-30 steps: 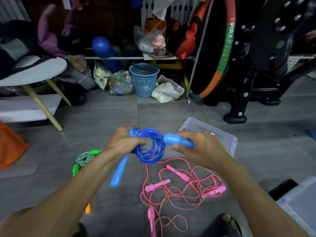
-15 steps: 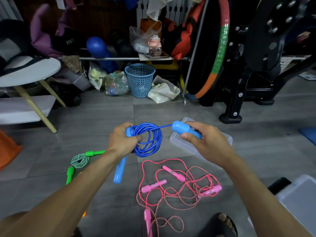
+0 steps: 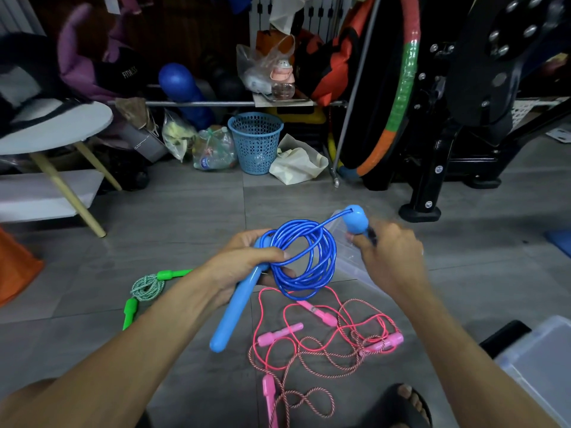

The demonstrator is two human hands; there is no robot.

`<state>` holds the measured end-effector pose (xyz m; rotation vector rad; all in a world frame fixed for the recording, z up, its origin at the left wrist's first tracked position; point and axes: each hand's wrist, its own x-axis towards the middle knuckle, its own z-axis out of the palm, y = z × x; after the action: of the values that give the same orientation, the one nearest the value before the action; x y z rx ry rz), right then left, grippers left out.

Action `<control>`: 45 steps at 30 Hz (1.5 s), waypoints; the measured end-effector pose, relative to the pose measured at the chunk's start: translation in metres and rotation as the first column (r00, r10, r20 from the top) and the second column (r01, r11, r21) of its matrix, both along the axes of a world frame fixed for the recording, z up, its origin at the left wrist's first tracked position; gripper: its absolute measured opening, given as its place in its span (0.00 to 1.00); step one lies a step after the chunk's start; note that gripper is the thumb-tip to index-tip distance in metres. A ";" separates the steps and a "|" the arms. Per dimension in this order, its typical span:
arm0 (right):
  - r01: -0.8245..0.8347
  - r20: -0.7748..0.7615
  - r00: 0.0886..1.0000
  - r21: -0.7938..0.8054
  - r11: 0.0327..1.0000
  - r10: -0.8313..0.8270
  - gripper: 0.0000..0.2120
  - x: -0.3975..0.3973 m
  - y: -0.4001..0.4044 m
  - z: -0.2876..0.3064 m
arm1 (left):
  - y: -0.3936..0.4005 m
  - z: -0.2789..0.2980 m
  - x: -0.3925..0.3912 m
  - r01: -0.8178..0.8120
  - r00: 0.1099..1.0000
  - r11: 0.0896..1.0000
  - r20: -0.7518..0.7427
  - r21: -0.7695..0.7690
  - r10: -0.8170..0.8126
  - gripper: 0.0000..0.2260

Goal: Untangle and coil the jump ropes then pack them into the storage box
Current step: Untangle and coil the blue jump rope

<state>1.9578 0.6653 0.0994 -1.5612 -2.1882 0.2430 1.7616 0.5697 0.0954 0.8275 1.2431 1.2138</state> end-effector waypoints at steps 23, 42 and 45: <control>-0.409 -0.879 0.458 -0.343 0.845 -0.135 0.06 -0.037 -0.032 0.011 | 0.009 -0.003 0.010 -0.122 0.975 0.990 -0.195 -0.075 0.105 0.06; -0.319 -0.566 0.822 -0.371 0.872 0.059 0.14 -0.040 -0.035 -0.010 | 0.013 -0.009 0.018 -0.313 0.898 0.949 -0.338 -0.045 0.280 0.06; -0.272 -0.601 0.799 -0.311 0.911 0.033 0.13 -0.041 -0.036 -0.009 | 0.014 -0.011 0.022 -0.346 0.894 0.937 -0.318 -0.042 0.315 0.07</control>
<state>1.9168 0.6291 0.0905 -1.2418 -1.8219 1.1157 1.7832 0.5841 0.0842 0.7707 1.7402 1.3131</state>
